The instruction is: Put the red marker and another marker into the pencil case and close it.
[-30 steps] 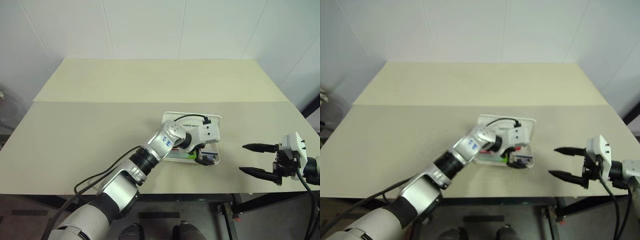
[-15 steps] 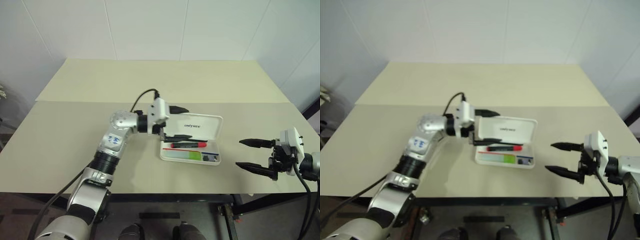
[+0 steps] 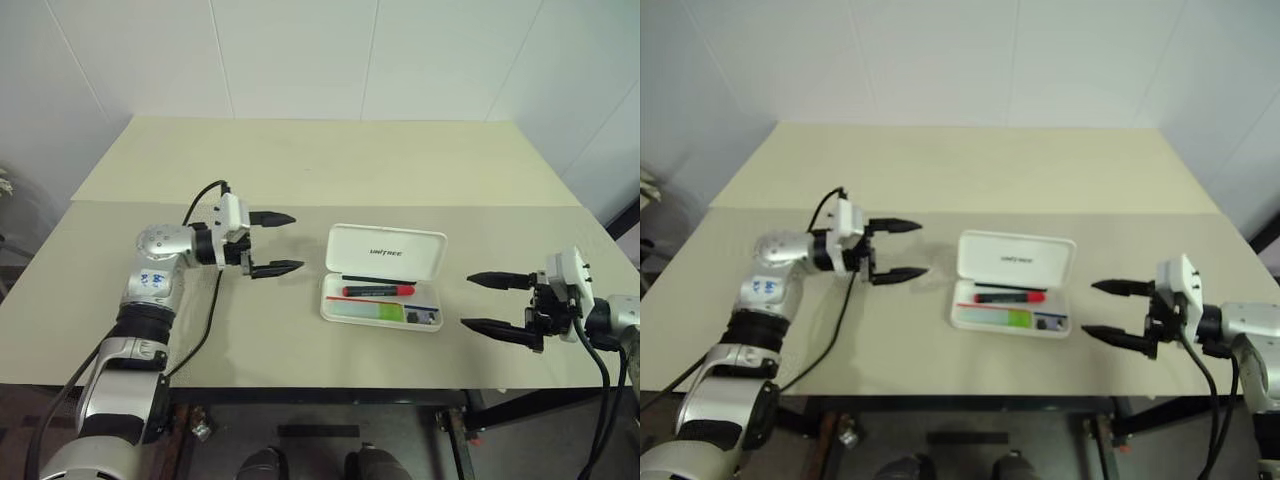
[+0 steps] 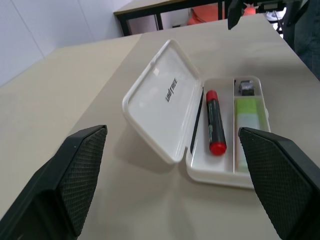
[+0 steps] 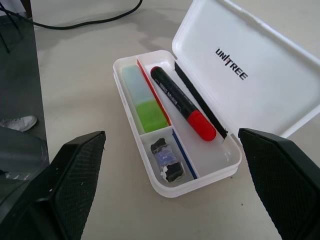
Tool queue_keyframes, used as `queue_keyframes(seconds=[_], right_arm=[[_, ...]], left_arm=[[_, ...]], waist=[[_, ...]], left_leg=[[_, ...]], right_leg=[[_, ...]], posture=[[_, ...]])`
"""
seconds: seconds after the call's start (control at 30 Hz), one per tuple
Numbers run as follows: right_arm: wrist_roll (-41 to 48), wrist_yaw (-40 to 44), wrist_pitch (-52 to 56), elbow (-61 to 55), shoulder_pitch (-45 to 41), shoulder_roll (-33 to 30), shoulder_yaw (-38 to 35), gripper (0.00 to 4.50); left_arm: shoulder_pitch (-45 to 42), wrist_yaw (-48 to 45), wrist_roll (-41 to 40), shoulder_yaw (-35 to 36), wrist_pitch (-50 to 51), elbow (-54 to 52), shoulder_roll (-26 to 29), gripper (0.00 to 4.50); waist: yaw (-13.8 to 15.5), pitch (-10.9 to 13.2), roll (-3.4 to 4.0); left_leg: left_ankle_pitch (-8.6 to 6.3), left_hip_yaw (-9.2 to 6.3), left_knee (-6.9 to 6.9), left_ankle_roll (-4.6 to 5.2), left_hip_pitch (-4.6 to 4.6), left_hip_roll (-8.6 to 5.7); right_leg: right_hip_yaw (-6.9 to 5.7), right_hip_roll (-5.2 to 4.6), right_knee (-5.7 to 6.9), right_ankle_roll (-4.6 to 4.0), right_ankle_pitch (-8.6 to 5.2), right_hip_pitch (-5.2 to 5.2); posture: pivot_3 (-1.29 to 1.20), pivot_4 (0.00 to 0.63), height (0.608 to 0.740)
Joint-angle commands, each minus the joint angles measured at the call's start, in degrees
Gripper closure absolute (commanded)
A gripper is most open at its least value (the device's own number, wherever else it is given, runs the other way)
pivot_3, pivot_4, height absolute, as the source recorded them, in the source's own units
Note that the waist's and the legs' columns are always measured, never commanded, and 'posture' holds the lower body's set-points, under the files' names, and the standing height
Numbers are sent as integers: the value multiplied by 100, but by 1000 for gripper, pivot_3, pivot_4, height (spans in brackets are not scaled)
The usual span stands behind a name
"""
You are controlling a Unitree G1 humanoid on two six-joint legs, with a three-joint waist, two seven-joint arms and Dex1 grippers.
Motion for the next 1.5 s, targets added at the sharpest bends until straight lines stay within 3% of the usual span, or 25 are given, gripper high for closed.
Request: queue_keyframes(seconds=[0.03,0.13,0.47,0.5,0.9,1.03,1.27,1.5], right_arm=[[13,51,-53,10,-78,-3,-55,0],[6,66,-67,11,-75,4,-64,0],[52,65,-88,-47,-22,4,-139,0],[53,65,-90,-42,-31,5,-138,0],[-7,70,-130,100,-230,57,-57,0],[-13,51,-145,77,-204,68,-77,0],[27,5,-135,-36,-40,64,-181,0],[98,97,-124,-5,-15,25,-229,0]], left_arm=[[-85,-261,-173,173,-205,234,86,207],[-199,-546,-325,296,-309,509,51,922],[-599,-868,-469,542,-370,1278,-73,4323],[-657,-878,-485,590,-399,1389,-99,4459],[-1596,-740,-90,760,-834,3133,-421,4459],[-1912,300,599,417,-766,3707,-624,4459],[-2178,1335,1107,329,-675,4097,-982,4459],[-2422,1735,1361,337,-539,4249,-1342,4459]], waist=[[-5,0,0],[-9,0,0],[-9,0,0],[-9,0,-1],[-8,2,-3],[-3,2,-4],[-3,3,-5],[-8,4,-7]], left_leg=[[0,1,0,1,0,0],[-1,1,1,1,0,0],[-2,1,1,2,0,0],[-2,0,1,2,0,0],[-6,1,1,4,-4,-1],[-6,1,3,6,-7,-2],[-9,5,1,7,-12,-3],[-9,20,1,6,-12,-3]], right_leg=[[0,0,0,0,0,0],[0,-1,0,0,0,0],[-1,-1,0,-1,0,0],[-1,-1,0,-1,0,0],[-5,0,-4,0,0,-3],[-4,0,-4,1,0,-6],[-7,1,-5,2,1,-15],[-15,4,0,5,2,-23]], posture=[[0,150,740],[0,150,740],[0,150,740],[0,150,740],[0,150,740],[0,150,740],[0,150,740],[0,150,740]])
